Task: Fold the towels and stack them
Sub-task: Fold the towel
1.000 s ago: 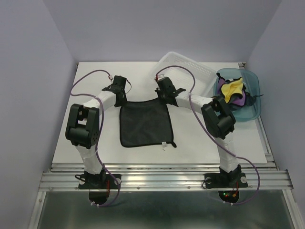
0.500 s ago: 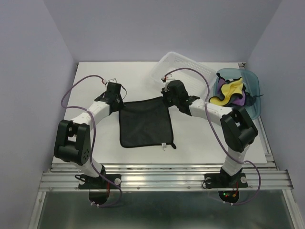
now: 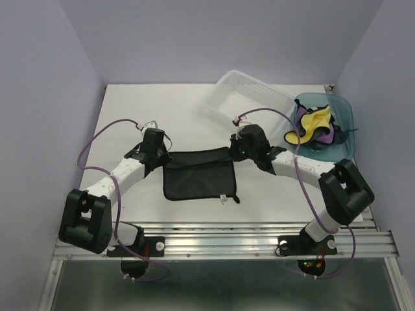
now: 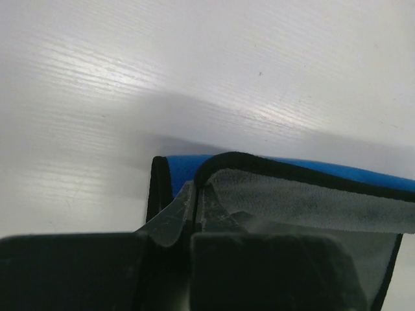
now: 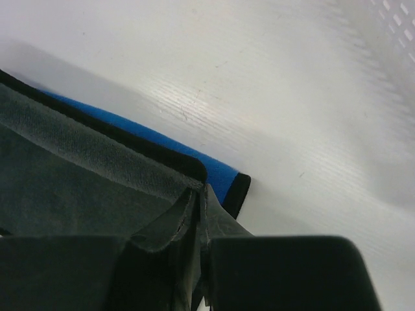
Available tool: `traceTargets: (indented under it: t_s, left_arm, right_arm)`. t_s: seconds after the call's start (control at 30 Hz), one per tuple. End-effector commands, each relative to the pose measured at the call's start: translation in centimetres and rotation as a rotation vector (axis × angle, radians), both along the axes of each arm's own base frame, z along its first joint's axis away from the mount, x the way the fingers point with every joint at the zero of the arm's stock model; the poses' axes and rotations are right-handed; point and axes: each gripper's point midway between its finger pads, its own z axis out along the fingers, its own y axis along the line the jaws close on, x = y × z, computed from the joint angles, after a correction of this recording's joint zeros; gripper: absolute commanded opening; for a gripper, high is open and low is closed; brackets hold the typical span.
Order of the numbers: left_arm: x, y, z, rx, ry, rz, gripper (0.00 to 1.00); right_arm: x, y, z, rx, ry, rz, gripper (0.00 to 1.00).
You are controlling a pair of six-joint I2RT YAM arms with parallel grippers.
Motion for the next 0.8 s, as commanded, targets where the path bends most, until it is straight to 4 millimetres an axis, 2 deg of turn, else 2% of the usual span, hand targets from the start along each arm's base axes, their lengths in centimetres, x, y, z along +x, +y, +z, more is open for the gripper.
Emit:
traceTargets:
  t_s: [0.0, 0.13, 0.23, 0.5, 0.77]
  left_arm:
    - [-0.6, -0.1, 0.8, -0.026, -0.038, 0.050, 0.00]
    - [-2.0, 0.1, 0.0, -0.035, -0.015, 0.083, 0.00]
    - [-2.8, 0.7, -0.4, -0.037, -0.002, 0.126, 0.00]
    - [-3.8, 0.7, -0.6, -0.055, -0.002, 0.129, 0.00]
    - [-4.6, 0.3, -1.6, -0.067, 0.021, 0.115, 0.00]
  right_arm:
    - [-1.1, 0.6, 2.4, 0.095, -0.039, -0.003, 0.07]
    - [-2.5, -0.1, 1.5, 0.096, -0.012, -0.010, 0.07]
    - [-3.9, 0.5, 1.0, 0.123, 0.019, 0.030, 0.07]
    - [-5.9, 0.3, 0.1, 0.145, 0.054, 0.038, 0.07]
    - [-6.4, -0.2, -0.9, 0.129, 0.074, 0.023, 0.08]
